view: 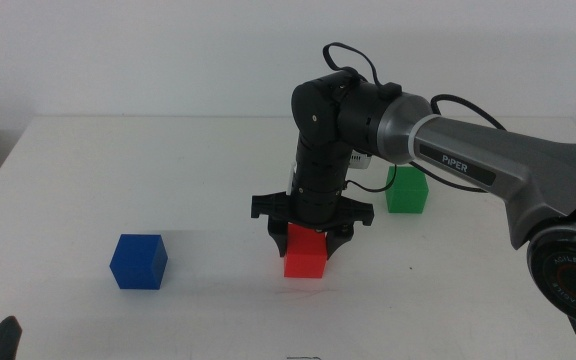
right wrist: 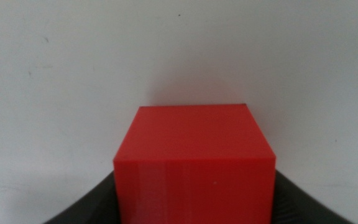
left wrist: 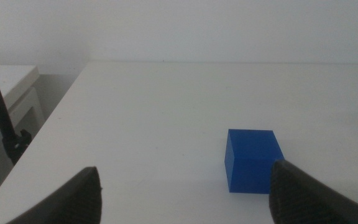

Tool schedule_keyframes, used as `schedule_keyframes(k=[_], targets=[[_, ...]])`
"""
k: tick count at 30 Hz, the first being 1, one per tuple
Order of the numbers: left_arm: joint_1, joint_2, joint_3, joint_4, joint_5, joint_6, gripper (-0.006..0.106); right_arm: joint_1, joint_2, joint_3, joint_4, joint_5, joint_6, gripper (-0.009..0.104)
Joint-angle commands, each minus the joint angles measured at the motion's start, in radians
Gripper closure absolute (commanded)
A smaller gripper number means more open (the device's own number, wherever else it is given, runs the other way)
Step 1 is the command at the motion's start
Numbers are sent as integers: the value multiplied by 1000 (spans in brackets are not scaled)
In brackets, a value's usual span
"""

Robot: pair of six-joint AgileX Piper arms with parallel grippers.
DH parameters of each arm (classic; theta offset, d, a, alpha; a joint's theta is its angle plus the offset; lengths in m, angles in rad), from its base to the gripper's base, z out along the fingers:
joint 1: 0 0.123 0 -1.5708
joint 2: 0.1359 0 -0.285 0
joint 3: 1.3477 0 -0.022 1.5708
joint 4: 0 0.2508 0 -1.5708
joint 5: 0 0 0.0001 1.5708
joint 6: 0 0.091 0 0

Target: Stack red cubes first, then green, then blue cubes in a specific spot.

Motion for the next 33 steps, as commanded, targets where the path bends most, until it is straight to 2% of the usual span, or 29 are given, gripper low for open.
schedule_keyframes(k=[1, 6, 8, 10, 18, 21, 23, 25, 30, 33], targets=[[-2, -17, -3, -8, -79, -8, 11, -3, -65, -28, -6, 75, -6, 39], [-2, -17, -3, -8, -79, -8, 11, -4, -70, -28, 5, 76, -16, 11], [-2, -17, -3, -8, -79, -8, 11, -6, -89, -36, 28, 76, -53, 6], [-2, -17, -3, -8, -79, -8, 11, -8, -112, -58, 15, 76, -78, 4], [-2, -17, -3, -8, -79, -8, 11, -35, -251, -183, -109, 76, -81, 4], [-2, -17, -3, -8, -79, -8, 11, -44, -286, -213, -207, 76, -85, 4], [-2, -17, -3, -8, -79, -8, 11, -56, -287, -235, -306, 76, -91, 4], [-2, -17, -3, -8, -79, -8, 11, -73, -285, -243, -352, 76, -103, 4], [-2, -17, -3, -8, -79, -8, 11, -164, -280, -243, -338, 76, -129, 7], [-2, -17, -3, -8, -79, -8, 11, -234, -270, -243, -309, 76, -166, 9]])
